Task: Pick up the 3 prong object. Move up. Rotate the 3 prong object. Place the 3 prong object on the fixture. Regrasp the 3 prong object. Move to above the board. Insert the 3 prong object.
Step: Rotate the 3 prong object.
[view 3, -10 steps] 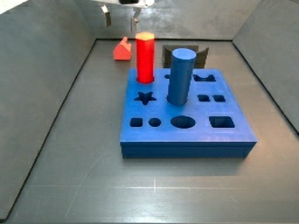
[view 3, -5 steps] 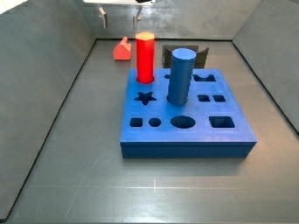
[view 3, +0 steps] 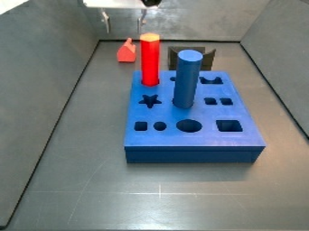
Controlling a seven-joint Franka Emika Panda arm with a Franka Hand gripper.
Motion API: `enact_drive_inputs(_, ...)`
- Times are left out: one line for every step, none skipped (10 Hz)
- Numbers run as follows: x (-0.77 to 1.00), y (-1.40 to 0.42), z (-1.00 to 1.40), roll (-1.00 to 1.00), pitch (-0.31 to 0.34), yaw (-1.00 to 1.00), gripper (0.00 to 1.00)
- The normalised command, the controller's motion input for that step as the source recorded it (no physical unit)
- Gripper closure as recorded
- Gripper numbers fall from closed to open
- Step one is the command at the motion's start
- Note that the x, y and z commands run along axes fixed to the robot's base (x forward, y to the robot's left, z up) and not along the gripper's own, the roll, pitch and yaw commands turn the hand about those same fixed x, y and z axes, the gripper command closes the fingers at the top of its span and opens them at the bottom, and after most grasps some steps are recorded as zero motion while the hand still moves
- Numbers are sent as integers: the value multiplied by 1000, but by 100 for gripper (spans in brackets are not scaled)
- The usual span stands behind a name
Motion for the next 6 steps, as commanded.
enact_drive_inputs(22,4,-1000,-1,-30,-33,0)
enact_drive_inputs(28,6,-1000,-6,-32,-27,0)
enact_drive_inputs(36,7,-1000,-11,-32,-22,0)
enact_drive_inputs(45,9,-1000,-16,-32,-18,0)
enact_drive_inputs(42,10,-838,-22,-31,-13,0)
enact_drive_inputs(41,10,-716,-26,-35,-10,0)
